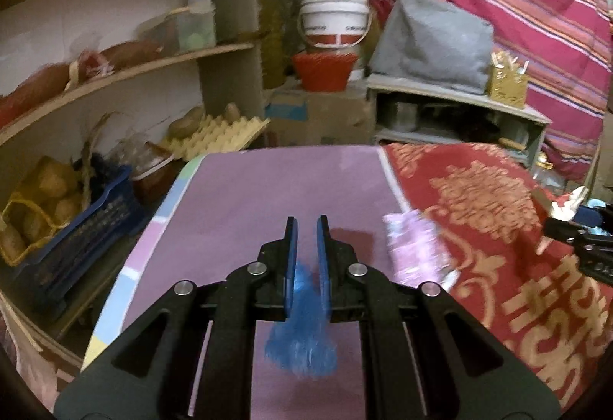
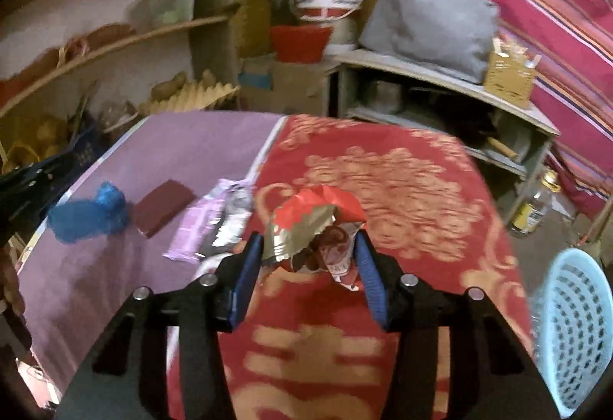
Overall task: Collect trash
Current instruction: 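Carry the red-gold wrapper over the basket with the right tool while the left tool opens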
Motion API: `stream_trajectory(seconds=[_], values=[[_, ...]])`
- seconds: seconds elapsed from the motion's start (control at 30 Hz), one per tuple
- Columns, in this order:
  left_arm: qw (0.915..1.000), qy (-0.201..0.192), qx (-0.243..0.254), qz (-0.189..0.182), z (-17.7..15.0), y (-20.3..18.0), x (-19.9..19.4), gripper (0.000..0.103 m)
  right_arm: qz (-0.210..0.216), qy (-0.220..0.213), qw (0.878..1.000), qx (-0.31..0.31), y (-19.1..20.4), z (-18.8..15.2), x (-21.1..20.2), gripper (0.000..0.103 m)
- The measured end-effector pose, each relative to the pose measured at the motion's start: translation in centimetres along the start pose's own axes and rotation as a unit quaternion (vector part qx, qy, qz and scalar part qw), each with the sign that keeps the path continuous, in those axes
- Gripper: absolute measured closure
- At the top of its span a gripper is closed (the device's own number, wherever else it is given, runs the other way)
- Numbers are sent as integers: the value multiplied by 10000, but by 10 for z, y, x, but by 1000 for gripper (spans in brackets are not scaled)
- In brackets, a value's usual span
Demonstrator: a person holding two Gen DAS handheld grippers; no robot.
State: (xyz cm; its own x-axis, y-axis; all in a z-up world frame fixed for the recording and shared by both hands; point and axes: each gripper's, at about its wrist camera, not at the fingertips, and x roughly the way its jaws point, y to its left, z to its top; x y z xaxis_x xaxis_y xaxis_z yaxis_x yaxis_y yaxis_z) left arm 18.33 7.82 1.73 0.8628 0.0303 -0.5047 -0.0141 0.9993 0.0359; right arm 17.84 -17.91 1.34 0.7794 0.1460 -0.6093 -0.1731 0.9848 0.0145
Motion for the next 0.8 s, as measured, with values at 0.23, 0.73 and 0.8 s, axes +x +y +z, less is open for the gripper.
stream_trajectory(seconds=[0.23,0.73,0.8], values=[[9987,-137,334,-365,8,-69,-7,94,-336,-404,9976,462,-79,-8,-61,54],[9885,-300,940,-1143,13,-219,-15,96,-650,-718,9859,1362,-203,-42,-108,54],[9902,-209,868,-1071,12,-215,-11,93,-600,-730,9860,1375,-208,-42,-107,54]])
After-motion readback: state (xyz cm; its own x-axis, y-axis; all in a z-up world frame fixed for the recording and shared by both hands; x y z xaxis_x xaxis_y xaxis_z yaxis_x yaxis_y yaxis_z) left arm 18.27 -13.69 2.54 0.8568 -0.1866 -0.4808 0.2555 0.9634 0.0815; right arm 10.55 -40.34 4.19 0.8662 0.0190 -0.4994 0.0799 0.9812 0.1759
